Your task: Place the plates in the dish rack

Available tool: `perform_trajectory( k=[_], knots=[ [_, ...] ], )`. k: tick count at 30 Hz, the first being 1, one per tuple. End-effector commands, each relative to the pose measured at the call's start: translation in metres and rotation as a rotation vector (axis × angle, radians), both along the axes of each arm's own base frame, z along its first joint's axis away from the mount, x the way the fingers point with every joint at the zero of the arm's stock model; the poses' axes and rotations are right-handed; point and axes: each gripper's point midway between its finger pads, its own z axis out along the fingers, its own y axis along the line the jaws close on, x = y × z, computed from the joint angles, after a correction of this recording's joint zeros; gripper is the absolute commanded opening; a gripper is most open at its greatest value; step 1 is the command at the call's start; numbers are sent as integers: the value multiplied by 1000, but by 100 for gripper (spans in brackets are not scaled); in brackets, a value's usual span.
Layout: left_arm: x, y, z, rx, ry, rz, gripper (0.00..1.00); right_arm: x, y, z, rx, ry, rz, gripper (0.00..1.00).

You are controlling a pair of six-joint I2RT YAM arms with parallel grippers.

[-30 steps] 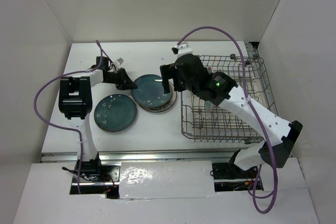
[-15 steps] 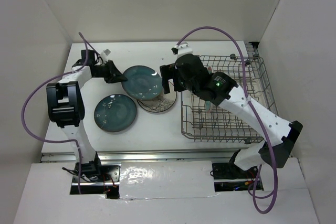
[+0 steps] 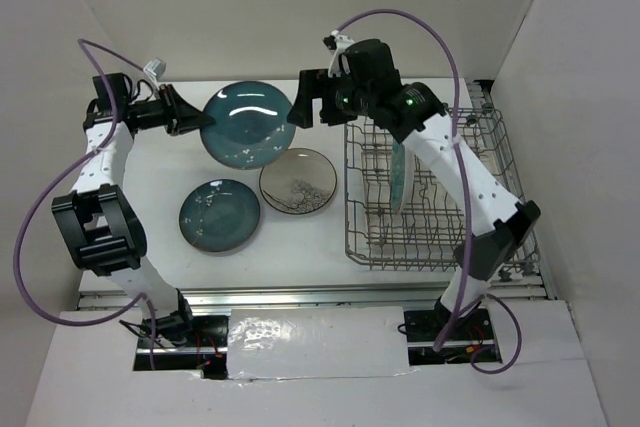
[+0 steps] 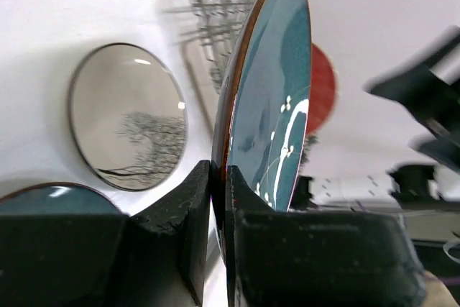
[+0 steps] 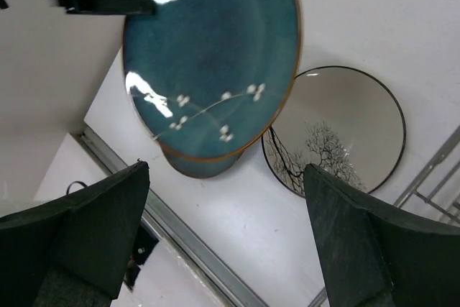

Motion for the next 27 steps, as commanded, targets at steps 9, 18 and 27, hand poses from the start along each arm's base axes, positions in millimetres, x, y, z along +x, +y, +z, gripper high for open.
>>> perform_trajectory(
  k=[9, 18, 27],
  knots=[
    [-66, -16, 109, -146, -178, -210, 0, 24, 27, -7, 123, 121, 100, 89],
    [-76, -20, 110, -159, -180, -229, 0, 13, 53, -9, 224, 159, 226, 58],
    [-83, -22, 113, -145, -213, -236, 0, -1, 62, -3, 249, 162, 287, 7]
  ],
)
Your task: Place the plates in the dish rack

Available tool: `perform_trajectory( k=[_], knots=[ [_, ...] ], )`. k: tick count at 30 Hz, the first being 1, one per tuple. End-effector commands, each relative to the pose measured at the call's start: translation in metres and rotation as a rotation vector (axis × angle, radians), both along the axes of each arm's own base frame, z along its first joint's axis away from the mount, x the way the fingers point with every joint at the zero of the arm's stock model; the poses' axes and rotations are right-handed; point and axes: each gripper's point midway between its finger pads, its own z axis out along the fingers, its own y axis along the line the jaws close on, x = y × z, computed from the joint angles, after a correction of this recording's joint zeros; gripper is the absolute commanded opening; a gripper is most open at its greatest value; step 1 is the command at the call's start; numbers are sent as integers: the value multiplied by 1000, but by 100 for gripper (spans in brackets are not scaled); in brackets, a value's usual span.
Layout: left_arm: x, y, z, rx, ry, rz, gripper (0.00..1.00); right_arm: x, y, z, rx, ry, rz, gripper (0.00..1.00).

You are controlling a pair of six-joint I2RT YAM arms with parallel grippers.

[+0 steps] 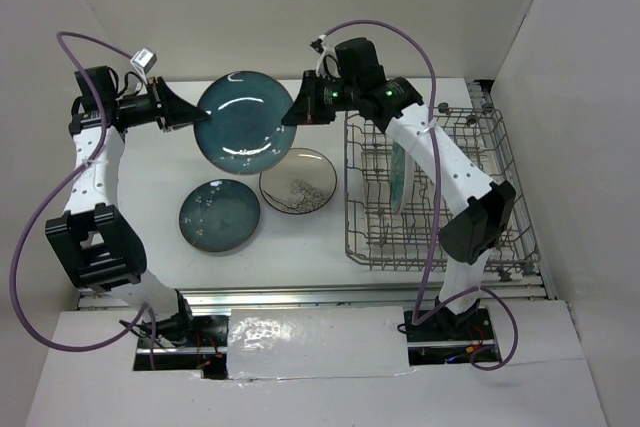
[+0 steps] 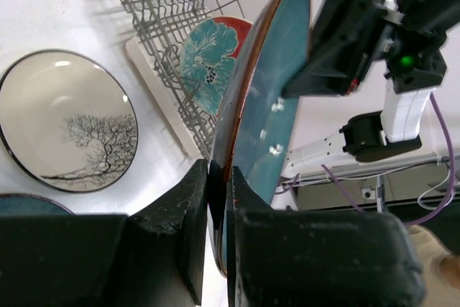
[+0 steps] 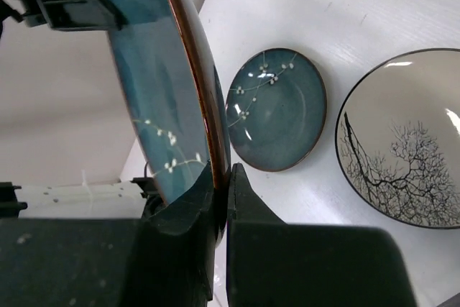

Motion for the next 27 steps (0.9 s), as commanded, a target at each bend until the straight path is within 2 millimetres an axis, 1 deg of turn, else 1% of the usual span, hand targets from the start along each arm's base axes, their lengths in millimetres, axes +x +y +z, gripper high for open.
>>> perform_trajectory(
  k=[1, 3, 4, 5, 6, 7, 8, 9, 10, 11, 12, 13, 14, 15, 16, 17, 18, 19, 20, 21, 22, 23, 25, 26, 27],
  knots=[
    [-39, -14, 43, -55, -86, -131, 0, -13, 13, 25, 81, -74, 91, 0],
    [-43, -15, 45, -60, -110, -158, 0, -15, 11, 28, 78, -82, 84, 0],
    [-48, -15, 47, -78, -109, -188, 1, -15, 7, 33, 76, -96, 75, 0],
    [-46, -14, 49, -77, -118, -190, 28, -14, 3, 39, 70, -127, 62, 0],
    [-46, -15, 50, -79, -113, -189, 44, -17, -4, 48, 66, -148, 46, 0],
    [-46, -15, 52, -73, -109, -174, 57, -15, -8, 56, 67, -172, 22, 0],
    [-45, -15, 51, -47, -104, -133, 76, -13, -19, 69, 60, -221, -23, 0],
    [-42, -15, 49, -28, -95, -102, 89, -12, -27, 78, 62, -243, -52, 0],
    [-41, -15, 49, -7, -96, -75, 91, -12, -34, 92, 73, -273, -80, 0],
    [-40, -14, 48, 21, -88, -32, 92, -8, -44, 101, 74, -300, -116, 0],
    [-39, -13, 46, 37, -79, -4, 92, -8, -59, 120, 81, -347, -182, 0],
    [-37, -11, 44, 50, -58, 26, 92, -7, -68, 130, 83, -373, -221, 0],
    [-34, -8, 40, 77, -26, 79, 93, -6, -81, 140, 83, -402, -272, 0],
    [-34, -6, 37, 84, -10, 99, 93, -11, -101, 160, 94, -457, -351, 0],
    [-35, -5, 32, 82, 23, 120, 93, -11, -110, 159, 82, -469, -387, 0],
    [-39, -5, 34, 96, 15, 142, 93, -14, -121, 172, 104, -514, -426, 0],
    [-35, -1, 30, 124, 20, 193, 93, -26, -139, 189, 119, -567, -472, 0],
    [-34, 4, 23, 151, 48, 259, 93, -28, -159, 196, 107, -600, -556, 0],
    [-34, 5, 20, 159, 60, 280, 93, -28, -170, 198, 92, -608, -602, 0],
    [-36, 5, 15, 157, 83, 297, 93, -28, -185, 206, 72, -637, -653, 0],
    [-39, 6, 16, 165, 76, 310, 93, -26, -202, 205, 35, -639, -730, 0],
    [-40, 5, 15, 163, 79, 311, 93, -28, -216, 209, 17, -652, -784, 0],
    [-43, 4, 11, 161, 89, 306, 92, -29, -242, 210, -44, -674, -885, 0],
    [-44, 3, 9, 162, 94, 301, 92, -33, -267, 214, -80, -693, -996, 0],
    [-45, 3, 5, 161, 108, 300, 92, -32, -280, 205, -128, -690, -1047, 0]
  ],
)
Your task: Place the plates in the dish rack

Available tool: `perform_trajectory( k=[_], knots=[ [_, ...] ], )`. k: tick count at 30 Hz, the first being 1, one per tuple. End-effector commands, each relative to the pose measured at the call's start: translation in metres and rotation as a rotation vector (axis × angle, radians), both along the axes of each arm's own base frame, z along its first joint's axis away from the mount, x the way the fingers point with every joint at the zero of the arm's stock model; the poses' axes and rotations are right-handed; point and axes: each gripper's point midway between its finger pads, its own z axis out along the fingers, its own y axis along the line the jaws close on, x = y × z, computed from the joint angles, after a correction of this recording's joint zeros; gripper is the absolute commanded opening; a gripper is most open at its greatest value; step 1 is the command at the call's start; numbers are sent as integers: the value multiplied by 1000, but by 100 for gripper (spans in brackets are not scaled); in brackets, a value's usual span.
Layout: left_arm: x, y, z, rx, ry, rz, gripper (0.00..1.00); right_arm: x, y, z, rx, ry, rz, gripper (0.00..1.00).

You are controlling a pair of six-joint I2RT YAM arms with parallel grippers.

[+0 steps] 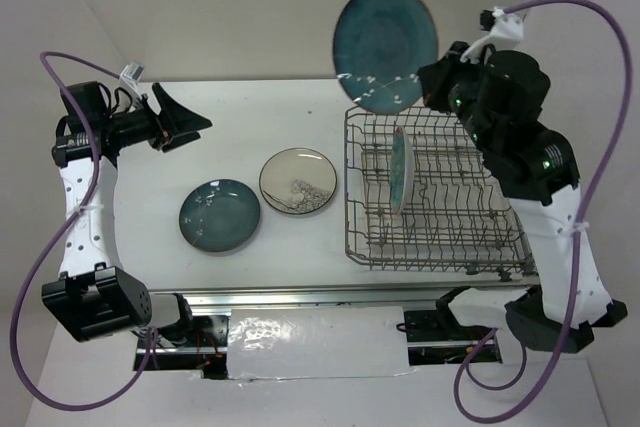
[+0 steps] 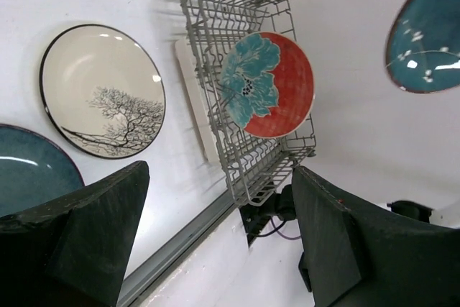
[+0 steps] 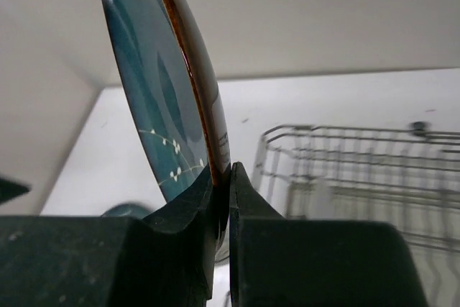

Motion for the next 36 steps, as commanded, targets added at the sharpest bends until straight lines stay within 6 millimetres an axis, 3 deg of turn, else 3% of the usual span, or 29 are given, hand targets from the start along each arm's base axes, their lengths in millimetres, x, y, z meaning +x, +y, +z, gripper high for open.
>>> perform_trajectory(
  k=[1, 2, 5, 6, 10, 14, 20, 21, 22, 23, 25, 26, 36],
  knots=[
    [-1, 3, -9, 3, 28, 31, 92, 1, -77, 49, 7, -199, -378, 0],
    [-1, 3, -10, 5, 23, 29, 92, -4, -88, 40, -21, -198, -423, 0],
    [-1, 5, -12, 22, 12, 37, 92, -19, -129, 42, -67, -231, -585, 0],
    [0, 6, -10, 30, 1, 38, 92, -18, -134, 32, -94, -219, -608, 0],
    [2, 7, -11, 40, 4, 33, 92, -33, -166, 29, -135, -251, -705, 0],
    [3, 6, -11, 42, -11, 27, 92, -38, -182, 13, -158, -226, -759, 0],
    [5, 7, -15, 38, -6, 25, 92, -43, -198, -17, -250, -194, -812, 0],
    [5, 7, -15, 36, -7, 23, 92, -40, -201, -34, -284, -164, -819, 0],
    [6, 7, -17, 36, -5, 24, 92, -43, -201, -36, -293, -176, -813, 0],
    [5, 6, -18, 32, -4, 19, 92, -36, -199, -58, -332, -142, -792, 0],
    [6, 7, -20, 33, -3, 22, 92, -36, -198, -67, -375, -163, -762, 0],
    [6, 7, -21, 32, -1, 20, 92, -33, -197, -86, -400, -138, -753, 0],
    [5, 5, -28, 21, 11, 8, 92, -12, -198, -153, -446, -20, -729, 0]
  ],
)
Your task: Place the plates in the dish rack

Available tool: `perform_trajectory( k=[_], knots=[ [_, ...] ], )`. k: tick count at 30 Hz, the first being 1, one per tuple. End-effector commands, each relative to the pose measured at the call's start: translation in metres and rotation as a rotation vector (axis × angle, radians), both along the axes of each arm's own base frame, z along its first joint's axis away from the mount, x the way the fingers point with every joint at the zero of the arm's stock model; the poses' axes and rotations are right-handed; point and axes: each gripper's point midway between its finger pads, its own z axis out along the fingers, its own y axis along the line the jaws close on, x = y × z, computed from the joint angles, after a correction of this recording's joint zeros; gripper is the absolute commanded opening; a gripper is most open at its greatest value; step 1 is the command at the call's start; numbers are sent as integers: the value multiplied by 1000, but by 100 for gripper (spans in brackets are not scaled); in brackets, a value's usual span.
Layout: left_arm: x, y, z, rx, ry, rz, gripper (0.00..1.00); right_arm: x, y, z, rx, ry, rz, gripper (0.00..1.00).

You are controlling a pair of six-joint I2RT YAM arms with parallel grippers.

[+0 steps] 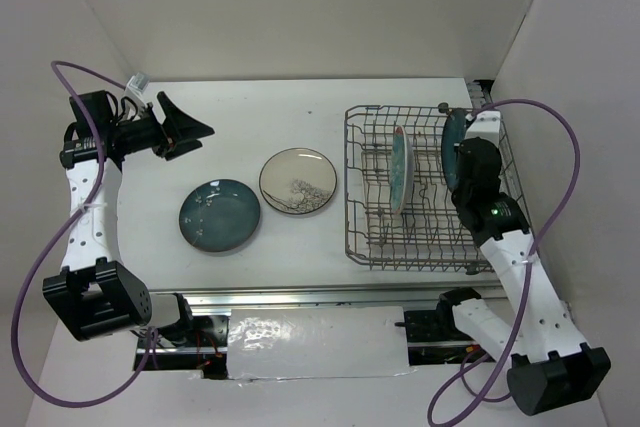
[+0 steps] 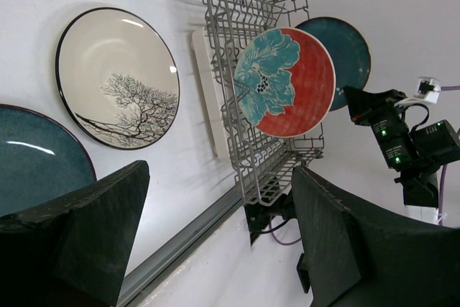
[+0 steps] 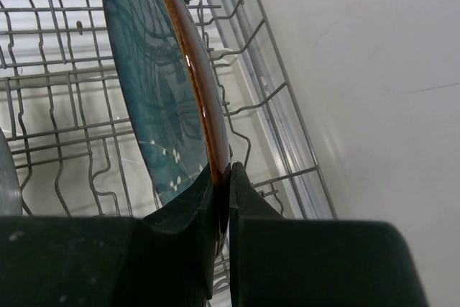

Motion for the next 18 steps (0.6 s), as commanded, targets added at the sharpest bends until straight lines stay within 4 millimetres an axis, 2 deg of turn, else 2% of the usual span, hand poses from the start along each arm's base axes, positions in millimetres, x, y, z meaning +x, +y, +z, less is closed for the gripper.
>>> perform_trajectory(
  k=[1, 9, 18],
  knots=[
    [2, 1, 5, 16, -57, -23, 92, 18, -2, 68, 64, -325, -35, 0],
    [3, 3, 3, 23, -50, -15, 92, 24, 0, 43, 63, -264, -33, 0],
    [5, 5, 4, 41, -52, -8, 92, 10, 5, 25, 132, -256, -54, 0]
  ],
)
